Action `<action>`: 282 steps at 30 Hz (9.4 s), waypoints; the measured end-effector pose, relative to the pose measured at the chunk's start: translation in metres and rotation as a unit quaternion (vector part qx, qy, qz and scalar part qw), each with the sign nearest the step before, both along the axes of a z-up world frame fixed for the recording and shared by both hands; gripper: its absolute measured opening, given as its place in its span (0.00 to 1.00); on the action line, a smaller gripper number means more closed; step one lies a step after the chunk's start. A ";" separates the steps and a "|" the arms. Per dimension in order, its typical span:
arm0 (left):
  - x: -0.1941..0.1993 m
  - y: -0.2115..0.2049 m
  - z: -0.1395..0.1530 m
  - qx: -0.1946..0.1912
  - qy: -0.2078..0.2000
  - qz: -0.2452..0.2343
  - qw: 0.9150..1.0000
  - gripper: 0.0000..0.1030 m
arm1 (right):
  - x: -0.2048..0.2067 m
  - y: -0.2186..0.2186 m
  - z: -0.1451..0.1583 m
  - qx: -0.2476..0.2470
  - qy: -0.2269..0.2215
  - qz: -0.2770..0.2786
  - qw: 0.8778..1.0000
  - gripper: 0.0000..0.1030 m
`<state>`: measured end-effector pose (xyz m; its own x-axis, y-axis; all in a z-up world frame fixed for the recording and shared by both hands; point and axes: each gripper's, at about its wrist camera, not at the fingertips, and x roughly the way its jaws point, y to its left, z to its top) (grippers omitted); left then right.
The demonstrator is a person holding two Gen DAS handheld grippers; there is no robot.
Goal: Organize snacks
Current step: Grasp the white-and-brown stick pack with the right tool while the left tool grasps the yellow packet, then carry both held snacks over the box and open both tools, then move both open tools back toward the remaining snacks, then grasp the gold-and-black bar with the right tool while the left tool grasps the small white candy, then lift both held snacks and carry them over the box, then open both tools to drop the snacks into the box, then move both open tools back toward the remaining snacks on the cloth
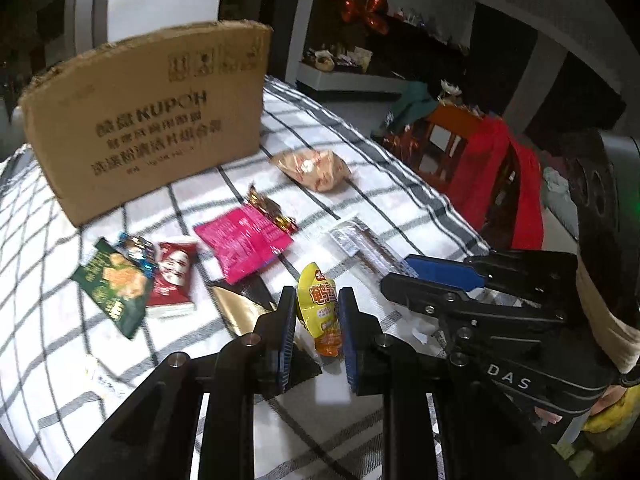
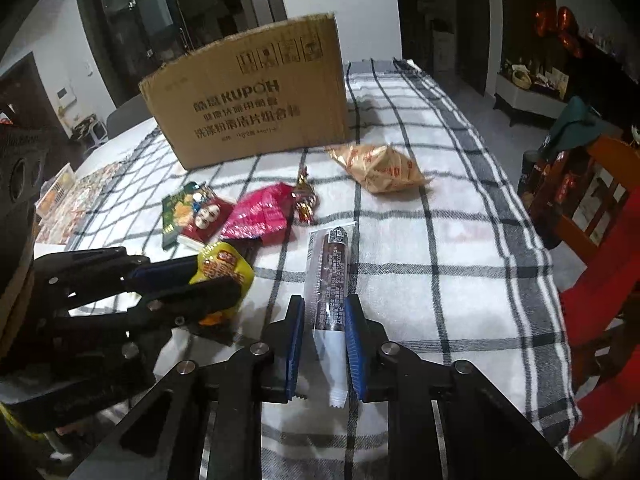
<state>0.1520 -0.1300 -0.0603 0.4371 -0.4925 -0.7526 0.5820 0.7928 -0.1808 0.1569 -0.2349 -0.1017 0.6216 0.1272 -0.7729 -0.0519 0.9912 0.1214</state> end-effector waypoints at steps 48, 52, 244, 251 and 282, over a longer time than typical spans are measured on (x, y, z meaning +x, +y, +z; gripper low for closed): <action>0.176 0.075 0.147 0.001 -0.092 0.119 0.989 0.21 | 0.187 0.058 0.150 -0.010 -0.135 0.051 0.990 0.21; 0.193 0.074 0.145 0.008 -0.100 0.135 0.986 0.22 | 0.202 0.060 0.149 -0.015 -0.132 0.048 0.990 0.21; 0.187 0.081 0.146 0.017 -0.057 0.145 0.988 0.35 | 0.214 0.047 0.143 0.013 -0.088 0.018 0.996 0.51; 0.143 0.078 0.150 0.030 -0.093 0.134 0.986 0.39 | 0.165 0.053 0.145 -0.020 -0.123 0.032 0.992 0.51; 0.061 0.071 0.039 0.044 -0.022 0.102 0.994 0.35 | 0.088 0.054 0.026 0.004 -0.002 0.040 0.999 0.51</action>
<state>0.2127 -0.0591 -0.0216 0.5544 -0.3241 -0.7665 0.4134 0.9066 -0.0842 0.2452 -0.1806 -0.0760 0.6131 0.1820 -0.7687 -0.1315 0.9830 0.1279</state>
